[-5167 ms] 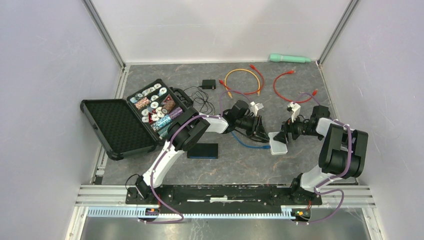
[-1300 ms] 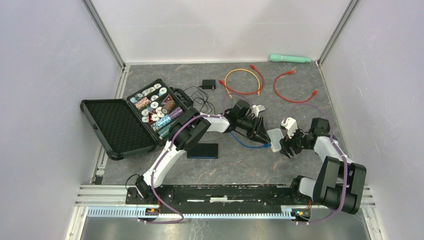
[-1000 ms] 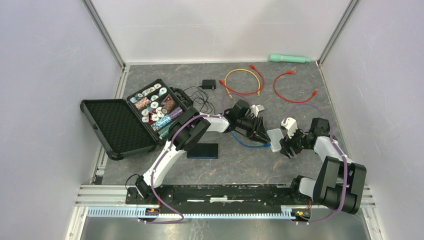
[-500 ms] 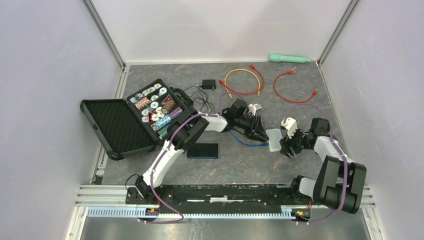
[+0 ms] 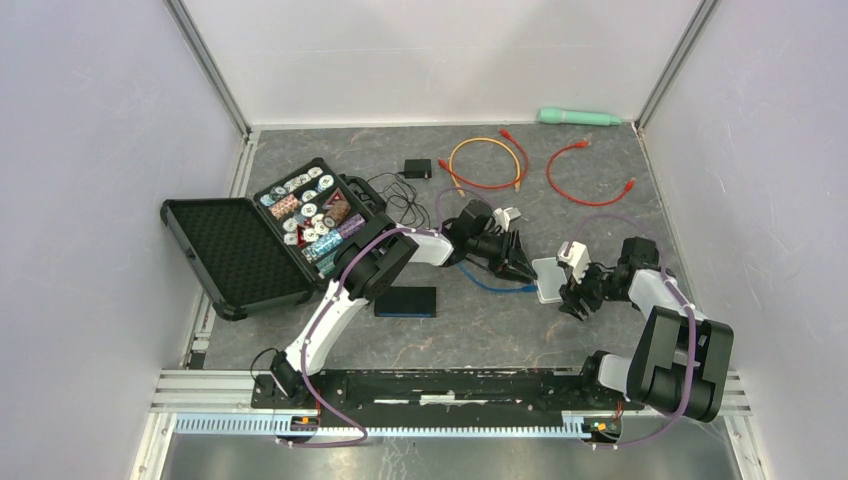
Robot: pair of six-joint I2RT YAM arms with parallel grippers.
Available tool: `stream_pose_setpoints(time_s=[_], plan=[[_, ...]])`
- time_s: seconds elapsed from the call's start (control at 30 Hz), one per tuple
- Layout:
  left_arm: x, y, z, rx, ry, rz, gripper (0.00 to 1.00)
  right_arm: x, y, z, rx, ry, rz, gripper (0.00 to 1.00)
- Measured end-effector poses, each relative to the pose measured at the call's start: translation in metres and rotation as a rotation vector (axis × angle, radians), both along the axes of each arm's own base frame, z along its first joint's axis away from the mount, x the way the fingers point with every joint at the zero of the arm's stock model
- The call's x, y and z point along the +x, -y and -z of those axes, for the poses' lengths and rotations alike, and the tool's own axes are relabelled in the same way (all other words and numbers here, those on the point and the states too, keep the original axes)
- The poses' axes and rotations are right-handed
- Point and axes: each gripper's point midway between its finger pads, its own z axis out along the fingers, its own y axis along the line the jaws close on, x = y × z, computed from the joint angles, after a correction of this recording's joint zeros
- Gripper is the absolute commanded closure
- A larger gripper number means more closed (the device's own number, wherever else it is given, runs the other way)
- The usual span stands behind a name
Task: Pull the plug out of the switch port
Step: Pull the connector from the switch port.
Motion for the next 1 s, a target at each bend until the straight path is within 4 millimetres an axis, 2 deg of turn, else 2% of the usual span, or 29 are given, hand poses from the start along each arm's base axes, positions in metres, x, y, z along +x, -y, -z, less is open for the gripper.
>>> stream_pose_setpoints(time_s=[0.37, 0.43, 0.53, 0.63, 0.87, 1.0], plan=[[0.003, -0.002, 0.005, 0.009, 0.009, -0.029, 0.64, -0.008, -0.007, 0.000, 0.017, -0.005, -0.053, 0.30], [0.003, -0.002, 0.005, 0.011, 0.008, -0.033, 0.64, -0.008, -0.007, 0.000, 0.017, -0.006, -0.053, 0.31], [0.004, -0.002, 0.005, 0.013, 0.000, -0.037, 0.55, -0.009, -0.007, 0.000, 0.018, -0.007, -0.054, 0.31], [0.004, -0.001, 0.003, 0.013, -0.015, -0.044, 0.53, -0.009, -0.007, 0.000, 0.018, -0.009, -0.055, 0.32], [0.008, 0.000, 0.002, 0.024, -0.020, -0.064, 0.54, -0.010, -0.008, 0.000, 0.019, -0.011, -0.060, 0.34], [0.014, 0.000, 0.002, 0.034, -0.019, -0.081, 0.59, -0.011, -0.008, 0.000, 0.020, -0.014, -0.061, 0.34]])
